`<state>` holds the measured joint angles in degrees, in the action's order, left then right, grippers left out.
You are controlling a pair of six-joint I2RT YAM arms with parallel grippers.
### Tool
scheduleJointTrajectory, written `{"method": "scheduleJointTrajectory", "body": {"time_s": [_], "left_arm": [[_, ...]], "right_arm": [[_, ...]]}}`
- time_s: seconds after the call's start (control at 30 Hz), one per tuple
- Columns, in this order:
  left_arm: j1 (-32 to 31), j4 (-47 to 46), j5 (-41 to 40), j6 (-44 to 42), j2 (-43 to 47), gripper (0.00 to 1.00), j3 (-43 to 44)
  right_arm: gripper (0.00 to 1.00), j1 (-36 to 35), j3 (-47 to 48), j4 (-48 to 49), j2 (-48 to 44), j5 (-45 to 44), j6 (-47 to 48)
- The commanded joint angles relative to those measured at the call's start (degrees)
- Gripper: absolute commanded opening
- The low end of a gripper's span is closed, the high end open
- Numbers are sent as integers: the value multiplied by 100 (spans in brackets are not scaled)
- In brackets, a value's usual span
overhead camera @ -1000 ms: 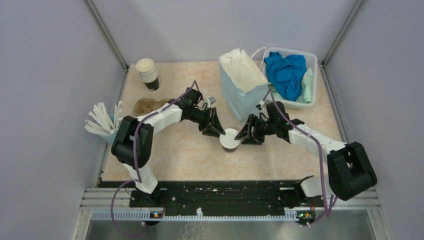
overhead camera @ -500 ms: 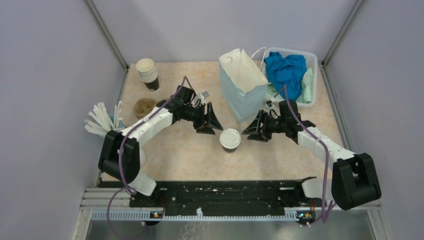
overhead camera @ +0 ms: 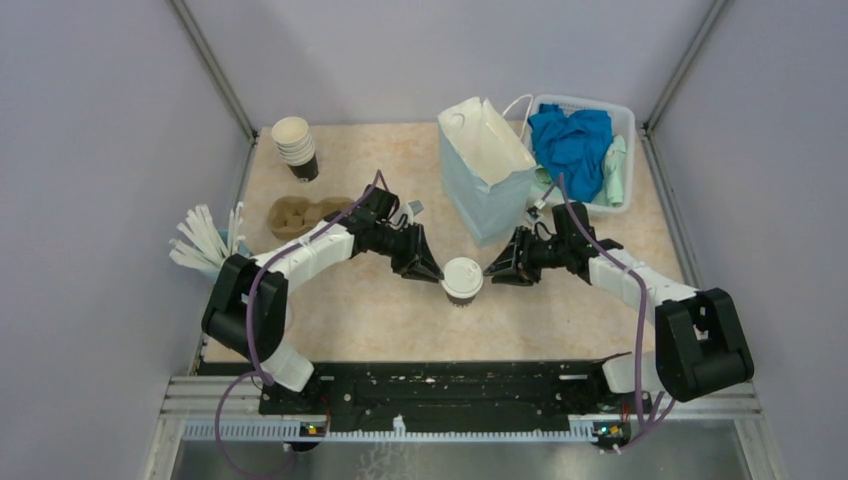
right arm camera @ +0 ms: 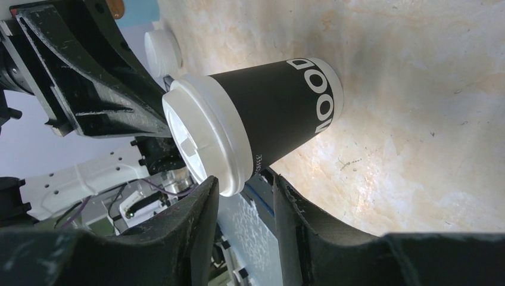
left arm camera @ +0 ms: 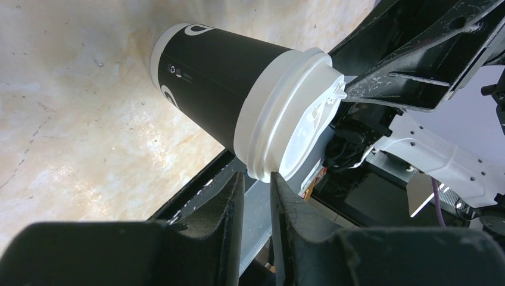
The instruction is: Pack the takeout coffee
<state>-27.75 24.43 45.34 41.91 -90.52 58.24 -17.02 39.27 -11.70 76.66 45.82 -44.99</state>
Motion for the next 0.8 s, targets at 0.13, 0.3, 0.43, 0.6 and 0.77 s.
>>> {"method": "scheduleJointTrajectory", "body": {"time_s": [0.13, 0.3, 0.43, 0.6, 0.77], "left_arm": [[-17, 5, -74, -94, -3, 26, -23], [-20, 25, -95, -98, -88, 25, -17], [-51, 92, -157, -128, -182, 25, 68], [-192, 350, -403, -201, -306, 25, 149], [-328, 898, -1022, -298, -441, 23, 178]], "right_arm": [[38, -56, -56, 402, 81, 137, 61], [38, -157, -61, 518, 209, 116, 40], [36, -238, -59, 570, 297, 60, 30], [34, -298, -108, 540, 365, -67, 21], [34, -302, -215, 453, 379, -296, 6]]}}
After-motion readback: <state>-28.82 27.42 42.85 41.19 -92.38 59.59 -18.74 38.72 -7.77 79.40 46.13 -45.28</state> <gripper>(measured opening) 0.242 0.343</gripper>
